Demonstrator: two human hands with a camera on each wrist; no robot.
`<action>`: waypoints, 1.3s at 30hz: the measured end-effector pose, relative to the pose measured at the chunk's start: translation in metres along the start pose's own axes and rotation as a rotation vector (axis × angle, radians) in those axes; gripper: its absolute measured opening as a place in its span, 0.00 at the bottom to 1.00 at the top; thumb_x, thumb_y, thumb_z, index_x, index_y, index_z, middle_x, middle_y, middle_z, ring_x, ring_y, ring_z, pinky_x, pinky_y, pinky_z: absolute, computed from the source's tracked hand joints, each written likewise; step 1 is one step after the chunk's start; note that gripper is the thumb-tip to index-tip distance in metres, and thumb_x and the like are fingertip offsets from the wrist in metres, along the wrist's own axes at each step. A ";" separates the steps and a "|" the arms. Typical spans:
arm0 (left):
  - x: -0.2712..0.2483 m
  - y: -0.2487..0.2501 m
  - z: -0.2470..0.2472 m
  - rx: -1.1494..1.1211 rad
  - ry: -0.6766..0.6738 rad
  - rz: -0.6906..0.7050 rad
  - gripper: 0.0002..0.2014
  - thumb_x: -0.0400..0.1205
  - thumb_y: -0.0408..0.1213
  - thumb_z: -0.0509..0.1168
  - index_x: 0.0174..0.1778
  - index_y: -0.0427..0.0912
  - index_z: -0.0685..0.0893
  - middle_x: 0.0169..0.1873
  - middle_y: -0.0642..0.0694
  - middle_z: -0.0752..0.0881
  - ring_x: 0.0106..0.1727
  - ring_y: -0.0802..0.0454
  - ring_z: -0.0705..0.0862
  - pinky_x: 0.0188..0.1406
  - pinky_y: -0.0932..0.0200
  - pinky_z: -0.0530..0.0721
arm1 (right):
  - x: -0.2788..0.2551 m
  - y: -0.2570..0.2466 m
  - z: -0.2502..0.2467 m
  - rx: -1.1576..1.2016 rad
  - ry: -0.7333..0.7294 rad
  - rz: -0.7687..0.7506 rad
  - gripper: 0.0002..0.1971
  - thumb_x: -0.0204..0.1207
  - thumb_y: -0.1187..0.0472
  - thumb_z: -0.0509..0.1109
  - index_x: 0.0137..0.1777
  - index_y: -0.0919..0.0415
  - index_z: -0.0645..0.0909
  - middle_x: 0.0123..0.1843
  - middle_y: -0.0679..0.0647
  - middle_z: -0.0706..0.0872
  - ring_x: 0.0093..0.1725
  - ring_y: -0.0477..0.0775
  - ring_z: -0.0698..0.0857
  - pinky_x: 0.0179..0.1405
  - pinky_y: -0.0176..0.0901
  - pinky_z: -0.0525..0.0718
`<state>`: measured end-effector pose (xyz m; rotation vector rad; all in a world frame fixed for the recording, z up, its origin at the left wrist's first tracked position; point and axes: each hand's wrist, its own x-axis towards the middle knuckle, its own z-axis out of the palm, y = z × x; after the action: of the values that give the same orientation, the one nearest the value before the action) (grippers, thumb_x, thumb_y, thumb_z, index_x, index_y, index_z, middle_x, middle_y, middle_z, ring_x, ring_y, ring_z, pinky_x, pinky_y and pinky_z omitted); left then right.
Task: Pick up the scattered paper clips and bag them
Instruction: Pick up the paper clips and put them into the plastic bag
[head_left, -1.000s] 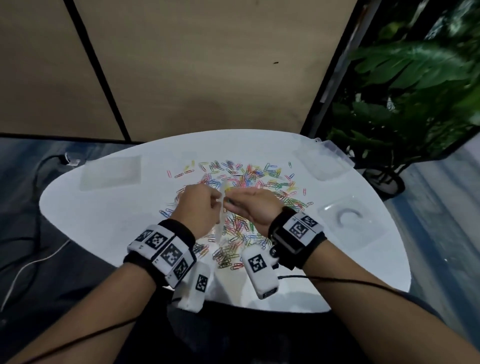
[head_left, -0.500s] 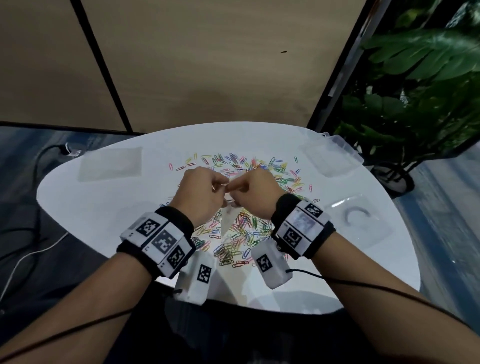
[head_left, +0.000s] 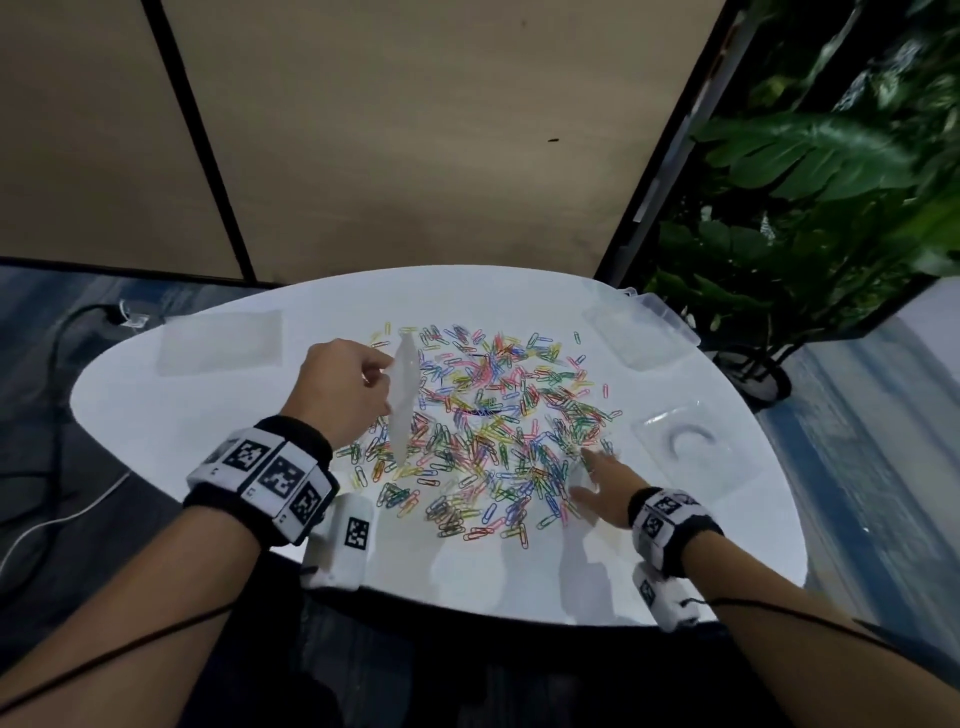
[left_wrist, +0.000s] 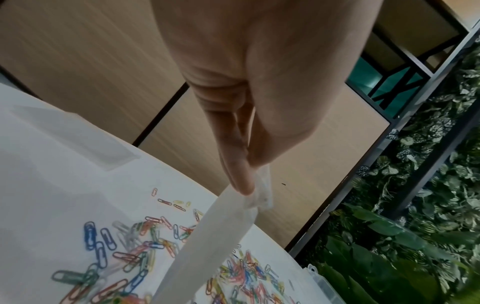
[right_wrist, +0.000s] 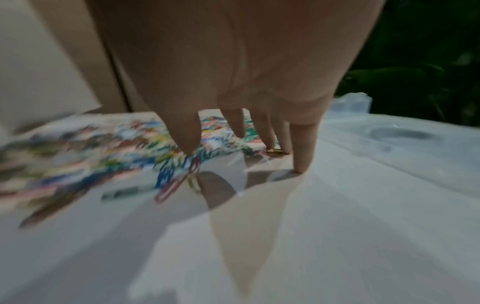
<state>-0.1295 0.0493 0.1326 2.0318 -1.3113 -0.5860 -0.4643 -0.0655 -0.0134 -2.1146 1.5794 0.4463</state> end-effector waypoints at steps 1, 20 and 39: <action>0.000 -0.002 0.001 0.009 -0.005 0.002 0.12 0.82 0.27 0.66 0.58 0.38 0.91 0.41 0.41 0.92 0.36 0.45 0.93 0.39 0.61 0.89 | -0.003 -0.006 0.006 -0.012 0.015 -0.031 0.41 0.81 0.44 0.64 0.86 0.55 0.47 0.85 0.59 0.59 0.82 0.59 0.66 0.80 0.53 0.67; 0.001 0.004 0.014 0.093 -0.107 0.056 0.13 0.81 0.29 0.66 0.58 0.38 0.91 0.42 0.40 0.90 0.43 0.41 0.90 0.54 0.48 0.89 | 0.005 -0.055 -0.030 0.681 0.277 0.125 0.03 0.67 0.64 0.82 0.39 0.59 0.91 0.39 0.55 0.93 0.38 0.50 0.90 0.50 0.41 0.89; -0.003 0.013 0.030 0.041 -0.066 0.071 0.14 0.81 0.28 0.63 0.58 0.39 0.92 0.49 0.40 0.92 0.44 0.44 0.92 0.54 0.49 0.90 | -0.048 -0.197 -0.072 0.945 0.265 -0.234 0.08 0.70 0.71 0.76 0.37 0.56 0.88 0.36 0.59 0.92 0.38 0.55 0.92 0.46 0.48 0.92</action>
<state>-0.1593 0.0403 0.1208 2.0050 -1.4396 -0.6030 -0.2902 -0.0198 0.1050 -1.5839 1.2586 -0.5844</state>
